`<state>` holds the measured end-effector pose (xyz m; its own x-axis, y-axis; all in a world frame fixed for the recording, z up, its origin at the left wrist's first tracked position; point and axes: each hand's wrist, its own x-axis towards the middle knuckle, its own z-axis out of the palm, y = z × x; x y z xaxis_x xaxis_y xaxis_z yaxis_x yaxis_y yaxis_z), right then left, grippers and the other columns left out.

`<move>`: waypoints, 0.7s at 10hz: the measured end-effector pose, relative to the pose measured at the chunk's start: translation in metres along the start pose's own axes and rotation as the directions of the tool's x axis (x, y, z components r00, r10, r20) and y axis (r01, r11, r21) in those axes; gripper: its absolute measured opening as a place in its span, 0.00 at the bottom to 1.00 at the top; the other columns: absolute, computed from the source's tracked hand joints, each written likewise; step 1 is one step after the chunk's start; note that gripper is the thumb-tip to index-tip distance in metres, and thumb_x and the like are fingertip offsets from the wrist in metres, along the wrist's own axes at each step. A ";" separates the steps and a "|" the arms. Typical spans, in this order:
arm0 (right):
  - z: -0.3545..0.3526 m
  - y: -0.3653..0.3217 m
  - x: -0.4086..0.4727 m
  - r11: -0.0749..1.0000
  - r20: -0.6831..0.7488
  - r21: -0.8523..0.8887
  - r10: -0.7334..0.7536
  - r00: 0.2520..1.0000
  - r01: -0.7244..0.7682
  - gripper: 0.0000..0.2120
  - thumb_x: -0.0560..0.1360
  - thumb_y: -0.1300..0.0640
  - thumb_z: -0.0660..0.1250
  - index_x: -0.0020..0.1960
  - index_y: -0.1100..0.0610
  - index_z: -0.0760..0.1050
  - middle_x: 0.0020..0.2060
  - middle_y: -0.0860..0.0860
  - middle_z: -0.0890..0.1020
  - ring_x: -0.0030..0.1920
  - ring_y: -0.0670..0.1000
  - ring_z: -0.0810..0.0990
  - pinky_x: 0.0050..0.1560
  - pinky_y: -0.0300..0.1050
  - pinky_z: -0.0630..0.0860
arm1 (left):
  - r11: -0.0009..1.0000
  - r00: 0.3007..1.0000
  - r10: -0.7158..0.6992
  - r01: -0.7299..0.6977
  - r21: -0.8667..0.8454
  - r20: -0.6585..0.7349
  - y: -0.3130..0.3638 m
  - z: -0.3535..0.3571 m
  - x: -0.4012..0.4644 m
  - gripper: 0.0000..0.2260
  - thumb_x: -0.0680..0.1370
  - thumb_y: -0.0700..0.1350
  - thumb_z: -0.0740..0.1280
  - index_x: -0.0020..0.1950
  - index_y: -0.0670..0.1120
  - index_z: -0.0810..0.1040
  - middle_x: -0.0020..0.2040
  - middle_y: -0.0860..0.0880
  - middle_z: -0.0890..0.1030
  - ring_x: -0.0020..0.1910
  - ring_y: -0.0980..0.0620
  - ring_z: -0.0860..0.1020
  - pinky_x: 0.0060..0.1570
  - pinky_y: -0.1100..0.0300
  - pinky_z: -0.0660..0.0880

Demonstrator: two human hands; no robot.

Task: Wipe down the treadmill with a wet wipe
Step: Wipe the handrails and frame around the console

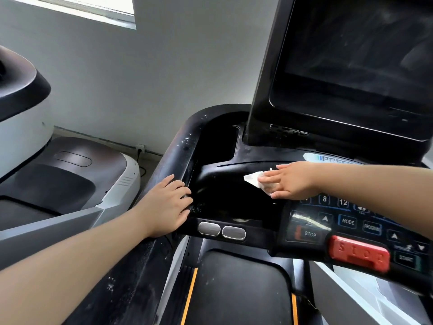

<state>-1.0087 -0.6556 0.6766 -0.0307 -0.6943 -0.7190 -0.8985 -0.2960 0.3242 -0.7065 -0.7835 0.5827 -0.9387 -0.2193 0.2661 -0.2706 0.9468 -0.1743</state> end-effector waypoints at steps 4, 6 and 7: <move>0.009 -0.040 0.052 0.761 0.038 0.644 -0.131 0.991 0.076 0.22 0.83 0.56 0.51 0.77 0.52 0.53 0.74 0.46 0.62 0.73 0.43 0.60 0.74 0.52 0.55 | 1.000 0.999 -0.011 0.011 -0.018 -0.038 0.000 0.000 0.001 0.18 0.72 0.52 0.56 0.44 0.49 0.84 0.44 0.52 0.83 0.48 0.48 0.80 0.61 0.52 0.62; 0.022 -0.074 0.075 -0.076 -0.240 0.970 -0.126 0.963 0.232 0.23 0.82 0.64 0.55 0.75 0.60 0.55 0.69 0.60 0.69 0.68 0.59 0.70 0.54 0.41 0.75 | 0.999 0.998 -0.022 0.021 -0.025 -0.057 0.001 0.001 0.000 0.18 0.72 0.52 0.56 0.44 0.49 0.85 0.45 0.52 0.83 0.51 0.50 0.76 0.61 0.52 0.63; 0.014 -0.089 0.086 0.030 -0.302 0.951 -0.138 0.943 0.309 0.25 0.79 0.63 0.58 0.74 0.65 0.57 0.68 0.63 0.69 0.62 0.55 0.76 0.55 0.35 0.75 | 0.998 0.998 -0.046 0.044 -0.036 -0.044 0.001 0.001 0.000 0.17 0.72 0.52 0.56 0.44 0.49 0.85 0.46 0.52 0.82 0.51 0.50 0.76 0.61 0.52 0.63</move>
<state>-0.9374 -0.6799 0.5772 0.2275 -0.8121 -0.5373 -0.4528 0.4003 -0.7967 -0.7071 -0.7826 0.5819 -0.9150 -0.2520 0.3149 -0.3040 0.9441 -0.1277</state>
